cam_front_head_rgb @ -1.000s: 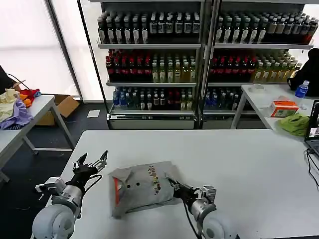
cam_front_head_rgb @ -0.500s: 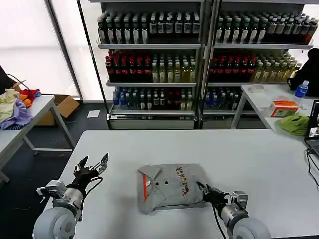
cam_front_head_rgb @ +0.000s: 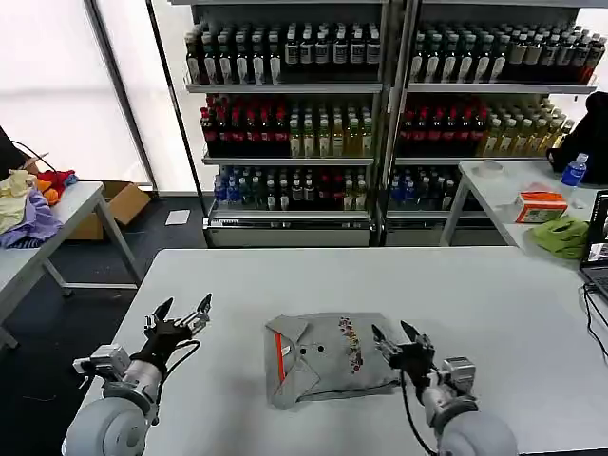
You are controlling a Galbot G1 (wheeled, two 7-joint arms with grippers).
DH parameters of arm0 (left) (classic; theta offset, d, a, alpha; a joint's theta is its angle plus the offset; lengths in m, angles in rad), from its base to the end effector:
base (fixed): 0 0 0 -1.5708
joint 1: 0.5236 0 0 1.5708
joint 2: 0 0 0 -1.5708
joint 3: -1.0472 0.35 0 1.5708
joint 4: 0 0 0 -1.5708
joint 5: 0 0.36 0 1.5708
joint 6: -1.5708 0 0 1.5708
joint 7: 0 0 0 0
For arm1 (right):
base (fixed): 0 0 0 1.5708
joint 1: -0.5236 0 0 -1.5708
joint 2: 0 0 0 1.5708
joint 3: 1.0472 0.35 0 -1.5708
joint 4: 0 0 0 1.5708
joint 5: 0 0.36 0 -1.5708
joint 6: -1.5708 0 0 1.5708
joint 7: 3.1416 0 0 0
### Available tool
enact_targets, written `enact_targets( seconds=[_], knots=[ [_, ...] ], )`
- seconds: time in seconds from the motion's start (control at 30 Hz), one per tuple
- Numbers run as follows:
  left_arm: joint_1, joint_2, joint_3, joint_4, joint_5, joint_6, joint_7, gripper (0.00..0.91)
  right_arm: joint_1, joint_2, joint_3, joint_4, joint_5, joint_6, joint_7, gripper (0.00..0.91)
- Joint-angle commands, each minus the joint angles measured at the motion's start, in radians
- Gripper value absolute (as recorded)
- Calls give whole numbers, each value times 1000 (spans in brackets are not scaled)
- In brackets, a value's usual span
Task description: Fold and organize the clothes.
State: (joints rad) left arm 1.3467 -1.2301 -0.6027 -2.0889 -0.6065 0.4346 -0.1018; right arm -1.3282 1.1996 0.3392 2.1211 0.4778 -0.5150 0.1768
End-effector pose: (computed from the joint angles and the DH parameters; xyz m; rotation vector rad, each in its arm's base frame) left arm 0.2526 0.0807 -0.2387 -0.1179 -2.8806 0.3099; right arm 0.2424 -0.0062 -0.2481 0.3220 -2.7574 -0.1053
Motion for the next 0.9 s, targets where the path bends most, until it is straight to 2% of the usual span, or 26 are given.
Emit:
enact_targets(
  seconds=[0.03, 0.17, 0.23, 0.4, 0.53, 0.6, 0.63, 0.77, 0.9],
  knots=[
    [24, -5, -10, -7, 9, -3, 5, 907, 149, 129, -243, -210, -185, 101, 66, 907],
    [37, -9, -15, 5, 8, -12, 9, 907, 121, 128, -235, -233, -198, 110, 117, 907],
    [39, -11, -14, 14, 9, -16, 11, 907, 92, 112, -225, -224, -200, 107, 164, 907],
    [29, -19, -2, 30, 12, -18, 11, 907, 19, 91, -217, -223, -198, 94, 156, 907],
    [21, -18, 5, 31, 17, -17, 11, 907, -23, 93, -208, -203, -207, 80, 170, 907],
    [21, -16, 4, 31, 17, -17, 11, 907, -36, 94, -196, -184, -164, 63, 193, 907],
    [19, -12, 4, 34, 16, -17, 11, 907, -40, 92, -192, -162, -118, 63, 225, 907],
    [15, -5, 2, 34, 14, -17, 13, 907, -38, 73, -152, -66, -133, 161, 193, 907],
    [12, 0, 0, 34, 14, -19, 19, 907, -9, 20, -13, 45, -67, 268, 119, 907]
  ],
)
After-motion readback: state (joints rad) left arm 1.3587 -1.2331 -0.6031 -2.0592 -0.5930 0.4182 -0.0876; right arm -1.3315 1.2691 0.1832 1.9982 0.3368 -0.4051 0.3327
